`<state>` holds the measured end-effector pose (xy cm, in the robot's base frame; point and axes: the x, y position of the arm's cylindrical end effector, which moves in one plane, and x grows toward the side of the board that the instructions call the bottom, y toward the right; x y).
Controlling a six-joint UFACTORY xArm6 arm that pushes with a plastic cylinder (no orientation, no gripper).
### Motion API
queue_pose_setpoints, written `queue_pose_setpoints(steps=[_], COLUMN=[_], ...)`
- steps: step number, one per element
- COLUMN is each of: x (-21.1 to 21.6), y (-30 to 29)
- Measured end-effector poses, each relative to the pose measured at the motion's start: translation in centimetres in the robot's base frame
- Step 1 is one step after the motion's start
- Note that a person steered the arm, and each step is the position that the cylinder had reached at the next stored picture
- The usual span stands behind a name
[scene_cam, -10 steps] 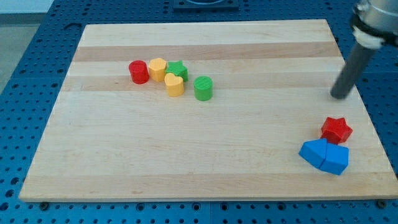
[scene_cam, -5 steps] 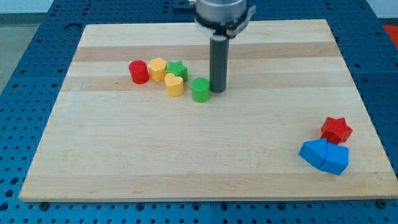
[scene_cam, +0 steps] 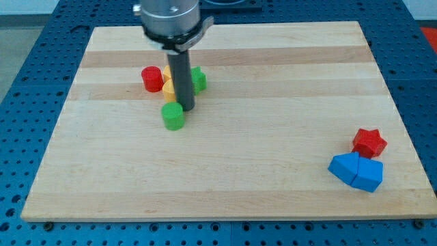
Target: Push the green circle above the blue triangle
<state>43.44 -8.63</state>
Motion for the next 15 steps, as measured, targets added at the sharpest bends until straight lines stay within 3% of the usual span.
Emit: queue_pose_setpoints(steps=[3, 4, 5, 6, 8, 9, 10, 11, 12, 14, 15], x=[8.6, 10.3, 8.0, 3.9, 3.6, 2.7, 3.1, 5.9, 8.3, 8.4, 7.7], y=[2.7, -1.7, -8.5, -8.9, 2.9, -1.1, -5.5, -5.6, -2.1, 6.5, 2.2])
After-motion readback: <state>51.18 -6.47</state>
